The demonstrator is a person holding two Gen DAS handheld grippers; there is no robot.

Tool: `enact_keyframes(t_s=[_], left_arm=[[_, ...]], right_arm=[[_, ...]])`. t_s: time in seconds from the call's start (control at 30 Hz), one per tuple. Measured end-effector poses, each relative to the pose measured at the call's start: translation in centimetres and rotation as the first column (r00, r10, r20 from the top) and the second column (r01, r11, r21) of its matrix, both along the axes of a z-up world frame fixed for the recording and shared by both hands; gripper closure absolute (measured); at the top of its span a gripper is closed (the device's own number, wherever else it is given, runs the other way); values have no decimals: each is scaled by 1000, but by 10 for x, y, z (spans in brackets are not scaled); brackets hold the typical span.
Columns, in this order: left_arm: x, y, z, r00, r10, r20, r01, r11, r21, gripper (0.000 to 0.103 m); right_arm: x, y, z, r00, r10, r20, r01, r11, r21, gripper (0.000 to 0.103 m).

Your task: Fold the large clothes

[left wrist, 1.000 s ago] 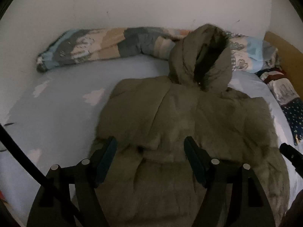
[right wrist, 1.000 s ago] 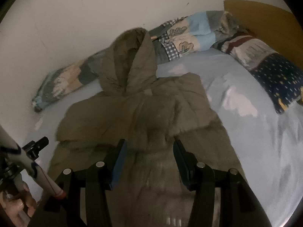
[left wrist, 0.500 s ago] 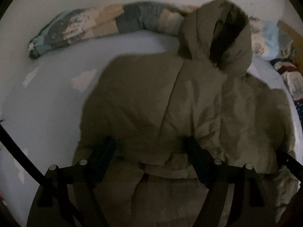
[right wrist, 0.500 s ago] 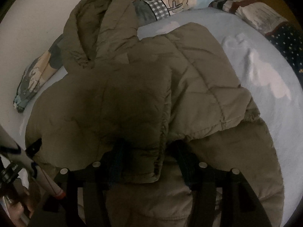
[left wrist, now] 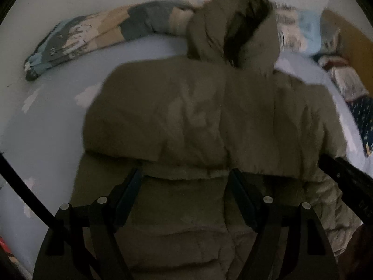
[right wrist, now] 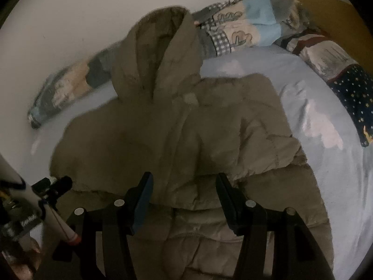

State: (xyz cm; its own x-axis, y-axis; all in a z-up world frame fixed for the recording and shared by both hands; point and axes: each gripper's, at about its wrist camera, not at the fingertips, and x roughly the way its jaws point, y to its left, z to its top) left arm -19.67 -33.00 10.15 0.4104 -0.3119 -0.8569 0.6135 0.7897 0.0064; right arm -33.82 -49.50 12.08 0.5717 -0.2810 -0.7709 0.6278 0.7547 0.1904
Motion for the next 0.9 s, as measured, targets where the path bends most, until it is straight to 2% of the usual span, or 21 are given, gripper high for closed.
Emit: enact_keyframes(t_s=[0.13,0.2,0.33,0.43,0.53,0.67,0.9], left_arm=[[5,-12,-22,1000,2,-14,-1,996,93,27],[6,-13,-25,1000,3,-30,0,995,104,27],[0,-5,2,1000,-1,9,1,1000,20,27],[-4,5,25,999,15,35,-13,998,-59,27],[-5,13,41,999,36,39,-32,994,-102,27],[-6,22,51,998,55,42,-50,991,-127,27],[12,35,50,996,87,30,-83,989,-125,27]], right_arm=[[10,-7,-20,999,0,-43,1,999,43,43],[13,-9,-27,998,-3,-63,7,999,50,43],[16,-11,-27,997,-4,-82,9,999,53,43],[8,-11,-16,1000,-15,-23,17,996,84,43],[0,-12,-4,999,-31,15,30,997,77,43],[-12,-17,2,998,-57,34,54,995,86,43],[-27,-21,9,996,-79,45,74,993,95,43]])
